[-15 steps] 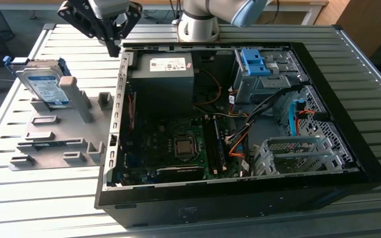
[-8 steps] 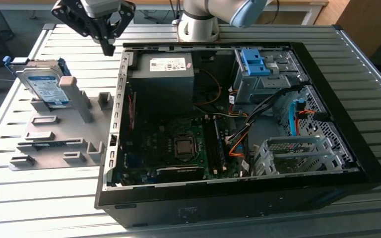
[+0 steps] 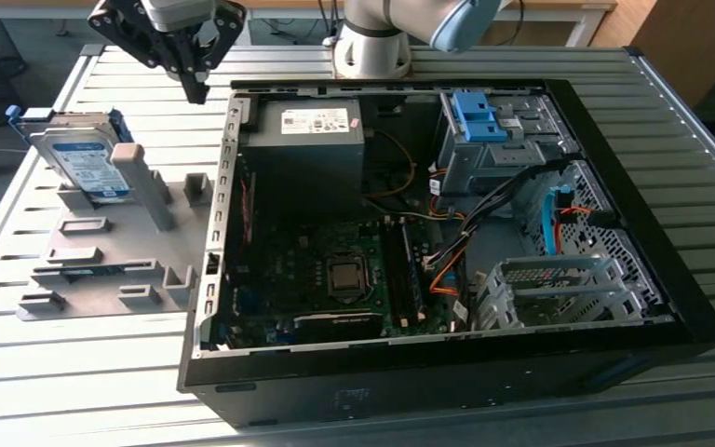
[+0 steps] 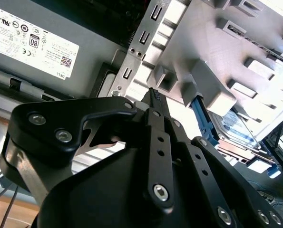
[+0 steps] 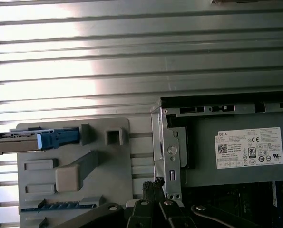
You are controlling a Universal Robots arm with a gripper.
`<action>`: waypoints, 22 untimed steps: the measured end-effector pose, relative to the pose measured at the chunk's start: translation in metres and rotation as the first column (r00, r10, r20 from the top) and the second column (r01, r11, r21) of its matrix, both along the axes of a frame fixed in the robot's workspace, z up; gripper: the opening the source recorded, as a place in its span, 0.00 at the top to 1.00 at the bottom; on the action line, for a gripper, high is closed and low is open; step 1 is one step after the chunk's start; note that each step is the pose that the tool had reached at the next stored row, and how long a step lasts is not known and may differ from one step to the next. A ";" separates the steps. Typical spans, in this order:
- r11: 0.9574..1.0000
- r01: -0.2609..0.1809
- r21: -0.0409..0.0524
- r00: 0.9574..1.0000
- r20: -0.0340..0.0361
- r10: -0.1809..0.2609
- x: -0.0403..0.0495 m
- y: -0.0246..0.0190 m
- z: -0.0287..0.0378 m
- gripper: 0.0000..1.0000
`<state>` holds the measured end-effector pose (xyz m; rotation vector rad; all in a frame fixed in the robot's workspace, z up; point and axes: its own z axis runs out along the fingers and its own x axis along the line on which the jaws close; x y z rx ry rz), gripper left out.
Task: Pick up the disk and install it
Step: 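Reach for the disk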
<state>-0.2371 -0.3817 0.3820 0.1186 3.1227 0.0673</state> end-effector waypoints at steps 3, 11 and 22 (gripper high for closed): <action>1.000 0.000 0.000 1.000 0.000 0.000 -0.0001 0.0000 0.0000 0.89; 1.000 0.000 0.000 1.000 0.000 0.000 -0.0038 0.0002 0.0000 0.89; 1.000 0.000 0.000 1.000 0.000 0.000 -0.0244 0.0031 -0.0002 0.89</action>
